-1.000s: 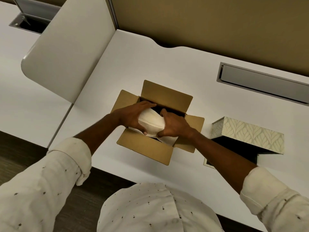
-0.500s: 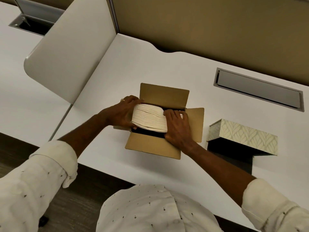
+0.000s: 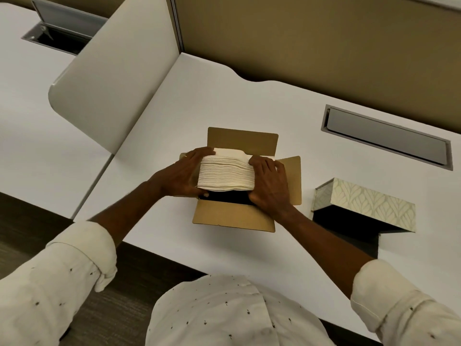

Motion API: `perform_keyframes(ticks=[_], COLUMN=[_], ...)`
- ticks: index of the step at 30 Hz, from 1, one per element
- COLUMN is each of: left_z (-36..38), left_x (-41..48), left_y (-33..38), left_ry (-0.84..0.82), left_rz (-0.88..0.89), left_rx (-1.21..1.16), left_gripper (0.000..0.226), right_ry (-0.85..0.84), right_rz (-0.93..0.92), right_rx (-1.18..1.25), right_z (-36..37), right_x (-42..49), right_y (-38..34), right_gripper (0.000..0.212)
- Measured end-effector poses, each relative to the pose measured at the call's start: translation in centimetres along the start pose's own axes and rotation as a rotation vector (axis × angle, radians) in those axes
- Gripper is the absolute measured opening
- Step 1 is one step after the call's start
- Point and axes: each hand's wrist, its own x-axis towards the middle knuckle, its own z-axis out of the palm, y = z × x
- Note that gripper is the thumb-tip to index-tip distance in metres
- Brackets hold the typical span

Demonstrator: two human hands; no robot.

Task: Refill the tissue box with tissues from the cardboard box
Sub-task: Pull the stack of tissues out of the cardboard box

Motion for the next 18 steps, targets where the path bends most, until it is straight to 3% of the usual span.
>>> perform_keyframes(ticks=[6, 10, 18], left_z=[-0.8, -1.1, -1.2], left_x=[-0.5, -1.1, -2.0], left_y=[1.5, 3.5, 9.1], left_ry=[0.128, 0.151, 0.297], left_rz=[0.056, -0.021, -0.146], left_rx=[-0.026, -0.164, -0.530], left_gripper=[0.105, 0.097, 0.084], right_ry=[0.005, -0.029, -0.433], right_rz=[-0.087, -0.138, 0.013], right_rx=[0.062, 0.150, 0.516], right_z=[-2.6, -5.3, -11.2], right_x=[1.0, 1.5, 1.0], right_y=[0.5, 1.1, 2.9], right_gripper=[0.085, 0.083, 0.096])
